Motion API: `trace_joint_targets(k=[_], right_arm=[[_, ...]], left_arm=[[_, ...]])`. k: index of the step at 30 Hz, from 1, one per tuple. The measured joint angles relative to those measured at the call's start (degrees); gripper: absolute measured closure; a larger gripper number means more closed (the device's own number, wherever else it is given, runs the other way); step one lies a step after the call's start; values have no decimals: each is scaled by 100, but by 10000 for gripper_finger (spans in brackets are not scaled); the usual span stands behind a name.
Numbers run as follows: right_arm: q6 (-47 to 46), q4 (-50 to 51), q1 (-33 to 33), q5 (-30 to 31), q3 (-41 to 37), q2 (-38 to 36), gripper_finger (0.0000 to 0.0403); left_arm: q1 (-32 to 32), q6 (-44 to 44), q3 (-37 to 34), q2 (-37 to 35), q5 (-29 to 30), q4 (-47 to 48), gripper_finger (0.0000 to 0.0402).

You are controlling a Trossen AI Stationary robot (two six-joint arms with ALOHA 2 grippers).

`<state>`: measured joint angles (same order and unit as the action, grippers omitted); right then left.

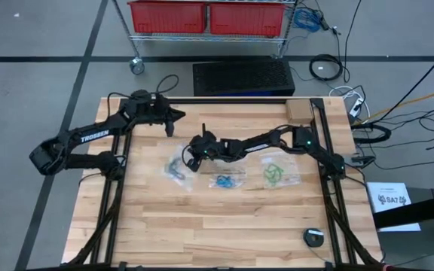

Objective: Sort rubber bands
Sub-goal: Close the top left transparent zip bag

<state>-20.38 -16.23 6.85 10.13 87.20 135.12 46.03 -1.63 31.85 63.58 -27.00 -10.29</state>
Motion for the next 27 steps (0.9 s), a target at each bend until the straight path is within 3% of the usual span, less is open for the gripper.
trace_joint_targets(k=[6,14,20,27], right_arm=[[1031,1019,-61,347,7,-763,400],[2197,2139,-171,814,12,-1945,402],[2567,2450,-227,955,11,-2438,403],[2729,2816,-388,1147,11,-2618,403]], left_arm=[[167,145,-398,-1,-136,-456,372],[318,484,-1035,1,-1264,-1592,372],[121,534,-1068,3,-2008,-1925,372],[-95,573,-1068,3,-2103,-2389,372]])
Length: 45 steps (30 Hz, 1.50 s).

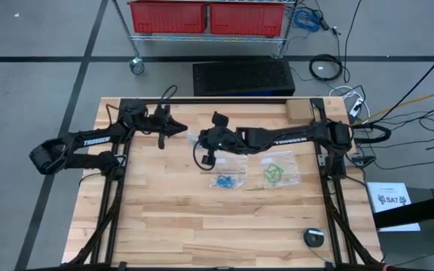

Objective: Sort rubber bands
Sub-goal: Close the top left transparent zip bag

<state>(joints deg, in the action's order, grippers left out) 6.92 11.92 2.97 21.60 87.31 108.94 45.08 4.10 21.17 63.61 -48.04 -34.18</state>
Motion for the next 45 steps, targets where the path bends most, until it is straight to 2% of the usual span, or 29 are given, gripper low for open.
trace_joint_targets(k=[5,9,15,20,28,36,40,45], right_arm=[[24,281,-145,256,-11,-102,403],[-83,580,-237,323,-11,-337,403],[-140,988,-424,742,-9,-691,403],[-28,904,-509,709,-7,-764,403],[-10,843,-508,694,-7,-775,403],[2,844,-508,682,-7,-775,403],[22,844,-508,683,-7,-775,403],[22,840,-508,682,-7,-775,403]], left_arm=[[-152,-32,1,0,-46,-155,358],[-257,9,2,0,34,-141,315],[-494,3,4,0,23,-142,239],[-772,3,4,0,163,-142,211],[-1208,15,7,0,384,-620,210],[-1422,150,81,0,1222,-583,216],[-1484,163,81,0,1238,-583,250],[-1532,160,83,0,1255,-659,318]])
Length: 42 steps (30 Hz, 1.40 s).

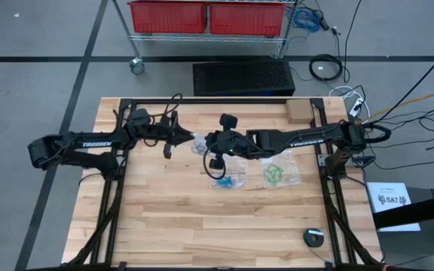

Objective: Sort rubber bands
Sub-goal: Close the top left transparent zip bag

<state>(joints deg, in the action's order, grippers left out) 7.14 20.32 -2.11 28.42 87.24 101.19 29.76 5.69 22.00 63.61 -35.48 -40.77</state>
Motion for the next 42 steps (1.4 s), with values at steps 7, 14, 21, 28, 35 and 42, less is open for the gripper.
trace_joint_targets(k=[7,14,21,28,35,42], right_arm=[[-97,0,0,-483,0,0,403],[-480,-69,144,-709,0,2,367],[-448,-516,402,-1543,0,7,289],[-415,-640,565,-2102,7,213,270],[-341,-994,555,-2104,4,310,317],[-212,-978,549,-2093,4,317,393]], left_arm=[[-33,-62,2,0,-30,-125,393],[-72,-234,2,0,-92,-34,397],[-220,-430,2,1,-177,87,399],[-293,-498,2,2,-179,83,400],[-291,-496,3,2,-178,101,401],[-291,-495,3,2,-177,104,401]])
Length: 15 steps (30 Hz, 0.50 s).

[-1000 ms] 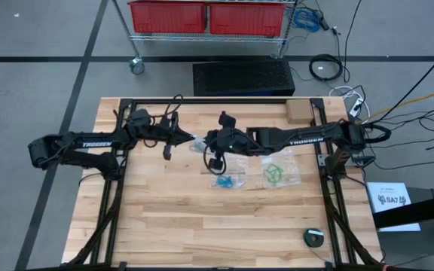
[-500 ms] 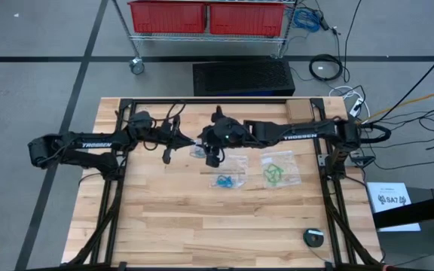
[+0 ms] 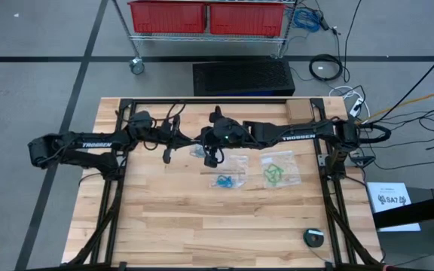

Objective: Sort rubber bands
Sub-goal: Close the top left transparent zip bag

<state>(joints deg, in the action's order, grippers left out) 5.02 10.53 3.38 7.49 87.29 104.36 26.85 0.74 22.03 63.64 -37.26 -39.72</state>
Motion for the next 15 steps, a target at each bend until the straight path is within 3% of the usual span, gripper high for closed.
trace_joint_targets(k=[15], right_arm=[[-7,690,-13,185,15,-15,397]], left_arm=[[0,12,-8,7,11,5,402]])
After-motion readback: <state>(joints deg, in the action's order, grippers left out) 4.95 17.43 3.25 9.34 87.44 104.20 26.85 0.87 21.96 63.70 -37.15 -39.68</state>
